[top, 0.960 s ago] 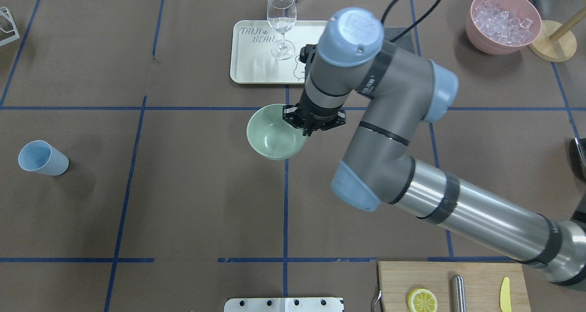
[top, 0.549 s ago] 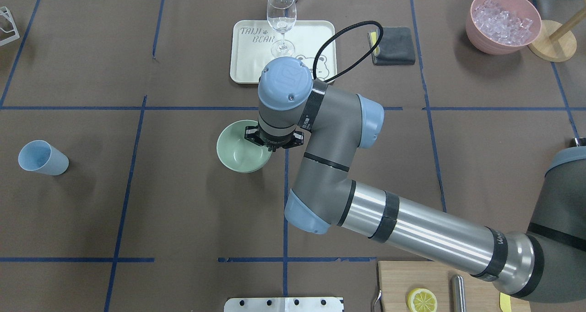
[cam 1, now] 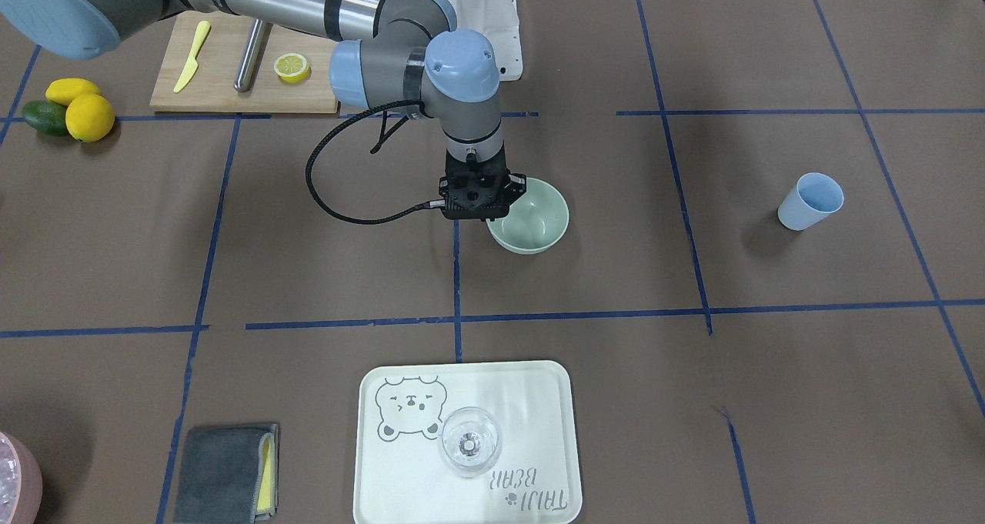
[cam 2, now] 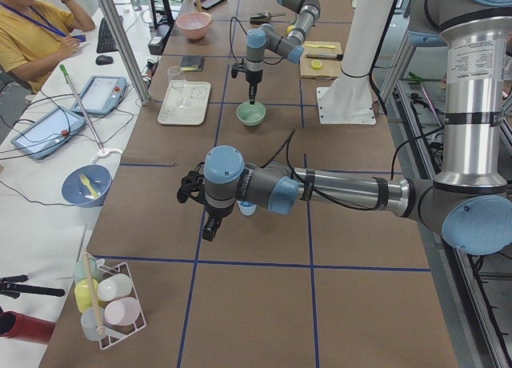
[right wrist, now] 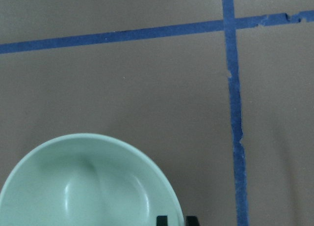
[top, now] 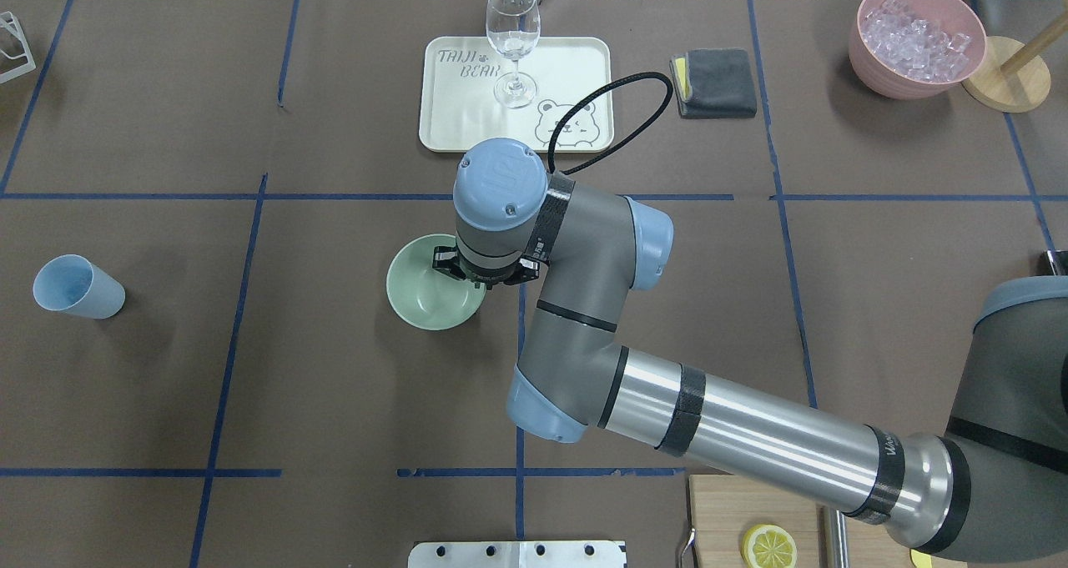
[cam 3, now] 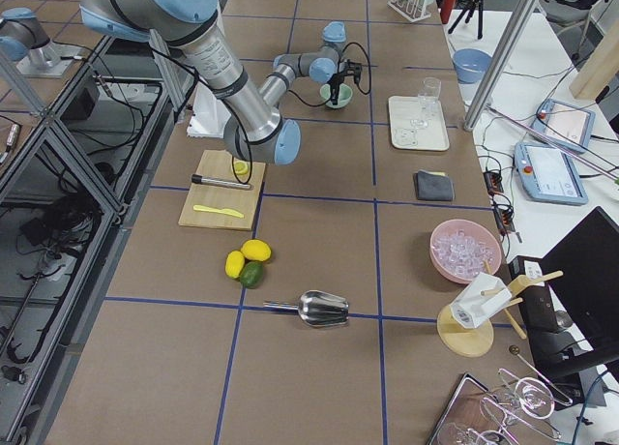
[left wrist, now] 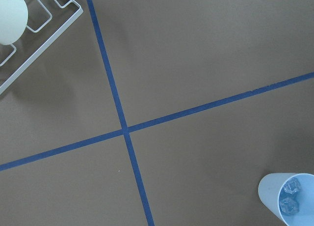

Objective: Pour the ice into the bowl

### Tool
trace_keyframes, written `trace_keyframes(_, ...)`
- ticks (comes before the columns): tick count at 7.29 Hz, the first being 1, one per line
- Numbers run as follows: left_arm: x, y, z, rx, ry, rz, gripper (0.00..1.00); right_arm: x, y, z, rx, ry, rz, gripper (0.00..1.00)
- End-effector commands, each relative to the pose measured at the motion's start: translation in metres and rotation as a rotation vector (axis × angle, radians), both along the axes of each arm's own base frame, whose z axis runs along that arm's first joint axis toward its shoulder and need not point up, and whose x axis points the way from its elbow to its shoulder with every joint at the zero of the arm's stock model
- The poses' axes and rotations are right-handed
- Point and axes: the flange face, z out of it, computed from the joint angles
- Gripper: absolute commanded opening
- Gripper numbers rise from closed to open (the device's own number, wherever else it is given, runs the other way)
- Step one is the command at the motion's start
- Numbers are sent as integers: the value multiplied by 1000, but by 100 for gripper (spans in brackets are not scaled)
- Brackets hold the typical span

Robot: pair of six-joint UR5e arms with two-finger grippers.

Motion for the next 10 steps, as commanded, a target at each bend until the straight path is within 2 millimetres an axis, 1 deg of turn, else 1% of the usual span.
trace_keyframes(1,0,0,0,-3,0,0,100,24,-13,-10,37,-22,41,100)
trace_keyframes(2,0,-1,-1,1,1,0,100,60,-43,-3,25,-17,70,100)
trace_keyframes(3,0,-2,-10,20,0,1,100,106,-68,16,50,12,20,100)
trace_keyframes(4,1,-6,-16,46,-3,1,100,154,-84,56,102,39,-17,100)
trace_keyframes(5,5,-10,-20,62,-6,4,100,208,-108,96,122,59,-53,100)
trace_keyframes(6,10,-21,-38,98,3,14,100,256,-131,130,131,78,-70,100)
trace_keyframes(7,12,-38,-52,146,5,13,100,298,-151,154,197,101,-118,100)
trace_keyframes(8,13,-51,-70,270,12,12,100,341,-165,183,248,118,-169,100)
trace_keyframes(9,12,-44,-79,412,23,11,100,381,-175,212,270,137,-192,100)
trace_keyframes(10,12,-35,-83,382,80,-75,100,421,-177,248,305,168,-232,100)
